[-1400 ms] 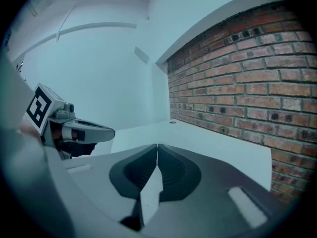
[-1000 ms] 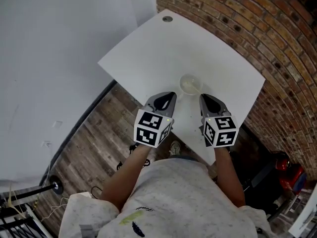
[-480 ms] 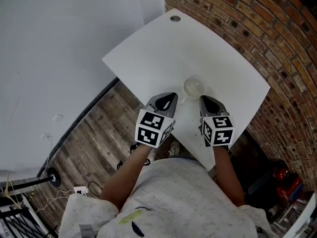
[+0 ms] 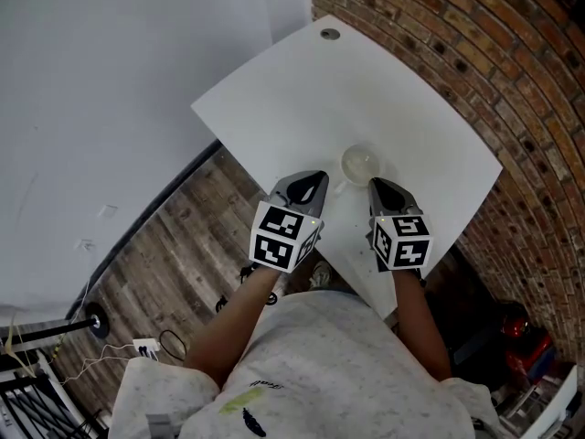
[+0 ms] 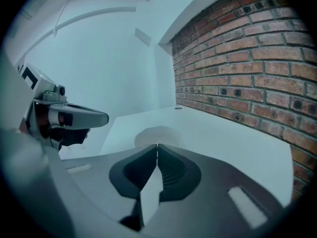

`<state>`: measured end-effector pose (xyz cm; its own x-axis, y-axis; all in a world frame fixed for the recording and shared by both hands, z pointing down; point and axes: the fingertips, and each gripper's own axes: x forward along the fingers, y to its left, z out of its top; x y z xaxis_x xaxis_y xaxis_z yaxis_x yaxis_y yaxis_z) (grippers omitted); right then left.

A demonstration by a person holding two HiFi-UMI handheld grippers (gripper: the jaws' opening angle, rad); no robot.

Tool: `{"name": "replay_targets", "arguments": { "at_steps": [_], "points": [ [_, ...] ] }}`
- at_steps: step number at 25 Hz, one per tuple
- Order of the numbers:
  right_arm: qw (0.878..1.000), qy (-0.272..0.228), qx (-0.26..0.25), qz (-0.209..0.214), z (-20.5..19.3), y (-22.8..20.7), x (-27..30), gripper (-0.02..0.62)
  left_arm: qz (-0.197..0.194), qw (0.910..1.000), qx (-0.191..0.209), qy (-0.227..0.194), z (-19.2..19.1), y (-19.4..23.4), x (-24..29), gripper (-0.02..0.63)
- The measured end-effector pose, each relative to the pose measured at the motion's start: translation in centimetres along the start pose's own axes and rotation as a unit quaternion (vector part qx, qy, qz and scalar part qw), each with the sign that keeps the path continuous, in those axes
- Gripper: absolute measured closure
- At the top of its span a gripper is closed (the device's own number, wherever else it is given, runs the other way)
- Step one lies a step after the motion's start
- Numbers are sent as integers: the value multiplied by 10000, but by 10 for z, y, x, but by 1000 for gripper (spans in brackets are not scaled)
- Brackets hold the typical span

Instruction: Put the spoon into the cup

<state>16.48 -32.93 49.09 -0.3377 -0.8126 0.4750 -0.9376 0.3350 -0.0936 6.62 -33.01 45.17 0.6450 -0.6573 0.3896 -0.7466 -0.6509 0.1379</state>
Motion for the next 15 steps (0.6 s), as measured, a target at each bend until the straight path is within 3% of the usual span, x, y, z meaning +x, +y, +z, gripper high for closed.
{"name": "replay_targets", "arguments": {
  "at_steps": [15],
  "points": [
    [9999, -71, 72, -95, 0, -2, -1, 568, -10, 10000, -7, 58, -4, 0, -1, 613]
  ]
}}
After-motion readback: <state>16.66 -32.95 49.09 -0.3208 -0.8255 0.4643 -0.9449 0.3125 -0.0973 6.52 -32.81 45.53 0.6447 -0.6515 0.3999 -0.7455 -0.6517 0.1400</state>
